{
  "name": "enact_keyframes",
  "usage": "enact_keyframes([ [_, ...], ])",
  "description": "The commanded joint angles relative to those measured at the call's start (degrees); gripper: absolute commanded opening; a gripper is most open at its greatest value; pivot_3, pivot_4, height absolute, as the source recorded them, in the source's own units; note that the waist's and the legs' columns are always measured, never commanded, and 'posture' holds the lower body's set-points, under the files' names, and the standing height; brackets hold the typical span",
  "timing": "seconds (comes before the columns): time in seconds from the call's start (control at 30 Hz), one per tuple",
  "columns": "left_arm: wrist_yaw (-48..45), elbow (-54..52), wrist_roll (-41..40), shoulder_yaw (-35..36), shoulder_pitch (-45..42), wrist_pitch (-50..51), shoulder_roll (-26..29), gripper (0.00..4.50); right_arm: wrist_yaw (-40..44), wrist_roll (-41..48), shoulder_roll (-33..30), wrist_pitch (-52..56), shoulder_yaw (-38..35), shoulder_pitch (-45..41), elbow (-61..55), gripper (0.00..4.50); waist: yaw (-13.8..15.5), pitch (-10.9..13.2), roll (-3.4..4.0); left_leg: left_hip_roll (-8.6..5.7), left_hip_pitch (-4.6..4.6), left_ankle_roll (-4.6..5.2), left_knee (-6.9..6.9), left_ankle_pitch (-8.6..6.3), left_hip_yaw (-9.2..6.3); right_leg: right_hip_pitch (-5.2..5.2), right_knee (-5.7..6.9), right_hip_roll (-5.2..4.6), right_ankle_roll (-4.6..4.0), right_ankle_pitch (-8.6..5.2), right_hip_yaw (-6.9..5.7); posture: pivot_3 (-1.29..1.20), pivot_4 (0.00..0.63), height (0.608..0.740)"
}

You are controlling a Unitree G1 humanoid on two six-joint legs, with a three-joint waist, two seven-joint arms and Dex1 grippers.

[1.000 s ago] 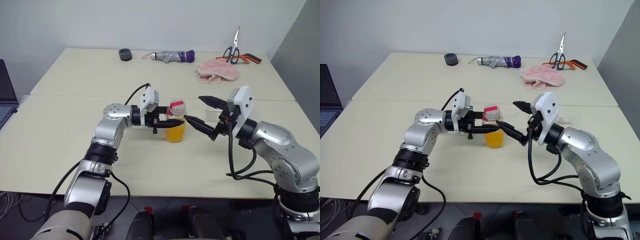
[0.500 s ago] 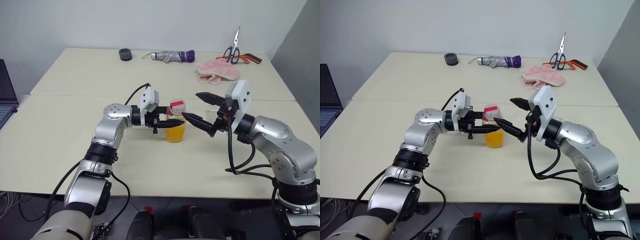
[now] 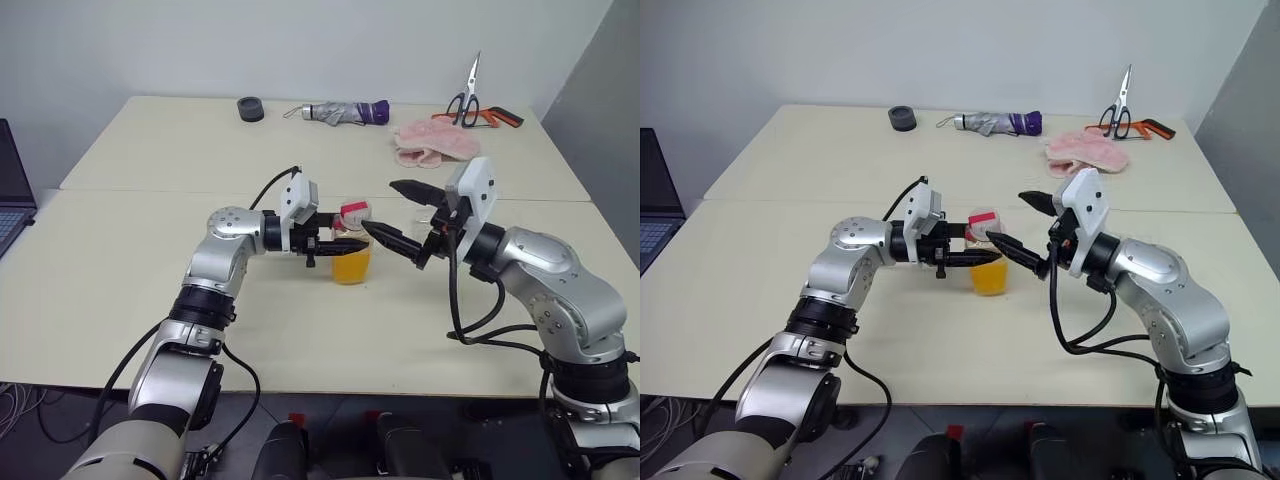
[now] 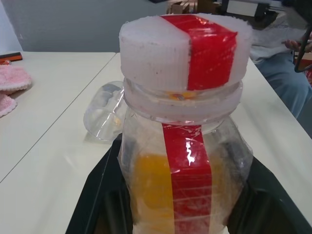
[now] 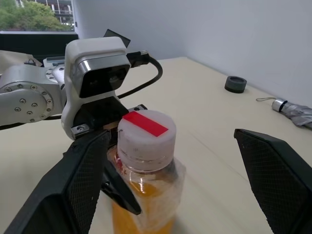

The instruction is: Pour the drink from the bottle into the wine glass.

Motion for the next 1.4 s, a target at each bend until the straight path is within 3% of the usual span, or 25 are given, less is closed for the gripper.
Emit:
enact_keyframes([
  [0.03,0.0,-2.51,-0.84,0.68,-1.41,-1.01,0.04,1.82,0.1,-1.33,0.49,-2.3,0.65,-1.49,0.02,4.31,0.0,0.0,0.0,0.0,0.0,0.0,0.0,0.0,0.0,0.0,0.0,0.0,0.0,0.0,0.0,0.0,0.15,0.74],
  [0.73,0.13,-2.34,-0.72,0.77,-1.5,-1.21,0.16,1.82,2.13,-6.12,1.9,-6.7,3.63,-2.57,3.57,4.31,0.0,0.0,0.0,0.01,0.0,0.0,0.0,0.0,0.0,0.0,0.01,0.0,0.0,0.0,0.0,0.0,0.15,0.74],
  [1.2,0.16,-1.84,-0.64,0.96,-1.91,-1.39,0.39,1.82,5.32,2.24,-0.06,-0.87,-0.08,-1.16,0.05,4.31,0.0,0.0,0.0,0.01,0.01,0.0,0.0,0.0,0.0,0.0,0.0,-0.01,0.0,0.0,-0.01,0.0,0.15,0.74],
  [1.4,0.01,-1.97,-0.74,0.93,-2.07,-1.27,0.37,1.82,5.2,1.88,-0.3,-0.83,-0.01,-2.07,2.0,4.4,0.0,0.0,0.0,0.0,0.0,0.0,0.0,0.0,0.0,0.0,0.0,-0.01,0.0,0.0,0.0,0.0,0.15,0.74],
])
